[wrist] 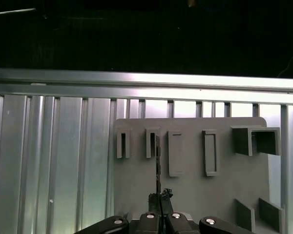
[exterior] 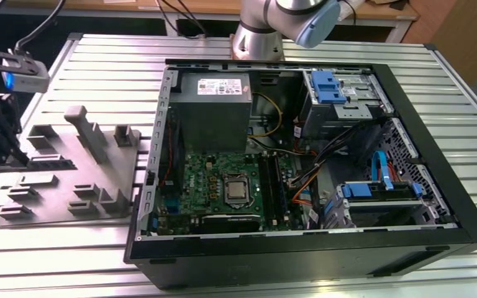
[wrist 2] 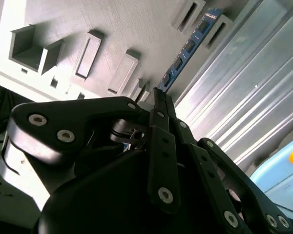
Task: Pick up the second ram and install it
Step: 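Pick up the second ram and move it above second insertion slot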
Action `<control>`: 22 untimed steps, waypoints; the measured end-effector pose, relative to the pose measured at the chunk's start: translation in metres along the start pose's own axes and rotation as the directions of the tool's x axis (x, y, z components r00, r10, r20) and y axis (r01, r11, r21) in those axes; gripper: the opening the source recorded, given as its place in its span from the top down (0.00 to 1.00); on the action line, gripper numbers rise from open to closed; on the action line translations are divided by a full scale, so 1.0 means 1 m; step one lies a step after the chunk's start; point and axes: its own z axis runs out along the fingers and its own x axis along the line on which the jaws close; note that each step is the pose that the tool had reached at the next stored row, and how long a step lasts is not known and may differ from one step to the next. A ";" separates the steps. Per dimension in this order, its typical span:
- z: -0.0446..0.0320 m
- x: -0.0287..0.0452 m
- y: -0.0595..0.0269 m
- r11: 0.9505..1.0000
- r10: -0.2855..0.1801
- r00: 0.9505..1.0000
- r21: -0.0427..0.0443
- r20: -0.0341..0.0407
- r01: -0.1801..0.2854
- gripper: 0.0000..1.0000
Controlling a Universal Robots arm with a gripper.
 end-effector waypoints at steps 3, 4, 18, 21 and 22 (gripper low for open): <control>-0.0069 0.0000 0.0003 1.000 0.000 1.000 0.000 0.000 0.000 0.88; -0.0092 -0.0001 0.0004 1.000 0.000 1.000 0.000 0.000 0.000 0.88; -0.0509 -0.0003 0.0019 1.000 0.000 1.000 0.000 0.000 0.000 0.88; -0.0614 -0.0003 0.0023 1.000 0.000 1.000 0.000 0.000 0.000 0.88; -0.0645 -0.0003 0.0024 1.000 0.000 1.000 0.000 0.000 0.000 0.88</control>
